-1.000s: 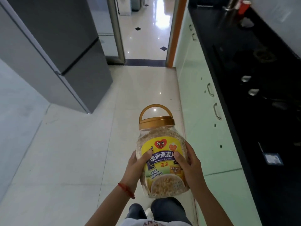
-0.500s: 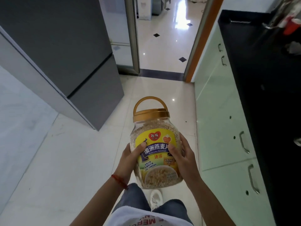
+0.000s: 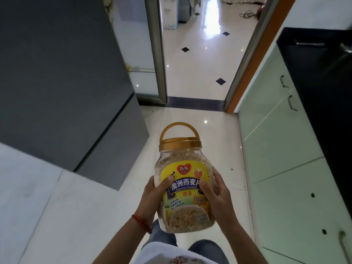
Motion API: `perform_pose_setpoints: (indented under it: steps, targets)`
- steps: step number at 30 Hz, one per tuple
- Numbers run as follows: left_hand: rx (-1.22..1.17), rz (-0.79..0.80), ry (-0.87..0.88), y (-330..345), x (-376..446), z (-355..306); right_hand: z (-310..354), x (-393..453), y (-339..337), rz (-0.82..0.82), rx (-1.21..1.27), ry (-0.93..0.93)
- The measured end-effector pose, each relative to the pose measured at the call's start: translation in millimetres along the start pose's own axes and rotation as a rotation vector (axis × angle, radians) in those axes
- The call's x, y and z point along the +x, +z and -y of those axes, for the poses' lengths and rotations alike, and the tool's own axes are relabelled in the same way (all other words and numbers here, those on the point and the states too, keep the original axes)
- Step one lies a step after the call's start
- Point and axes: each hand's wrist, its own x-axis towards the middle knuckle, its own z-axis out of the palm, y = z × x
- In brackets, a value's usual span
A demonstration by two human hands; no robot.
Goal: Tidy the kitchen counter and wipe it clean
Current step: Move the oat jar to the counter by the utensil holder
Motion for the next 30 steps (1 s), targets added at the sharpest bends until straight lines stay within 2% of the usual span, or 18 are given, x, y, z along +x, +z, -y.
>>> perform_pose_setpoints:
  steps: [5, 12, 21, 30]
  targets:
    - [0.062, 0.030, -0.042, -4.5, 77.0, -58.9, 31.9, 65.8, 11.4, -0.062, 0.019, 0.003]
    - [0.074, 0.075, -0.054, 27.9, 180.6, -109.2, 71.3, 172.5, -11.7, -0.094, 0.048, 0.011]
    - [0.063, 0.090, -0.027, 111.7, 308.8, -186.7, 141.1, 308.6, -81.2, -0.113, 0.065, -0.018]
    - [0.145, 0.245, -0.045, 193.2, 423.0, -254.0, 192.4, 410.6, -142.5, -0.238, 0.132, -0.040]
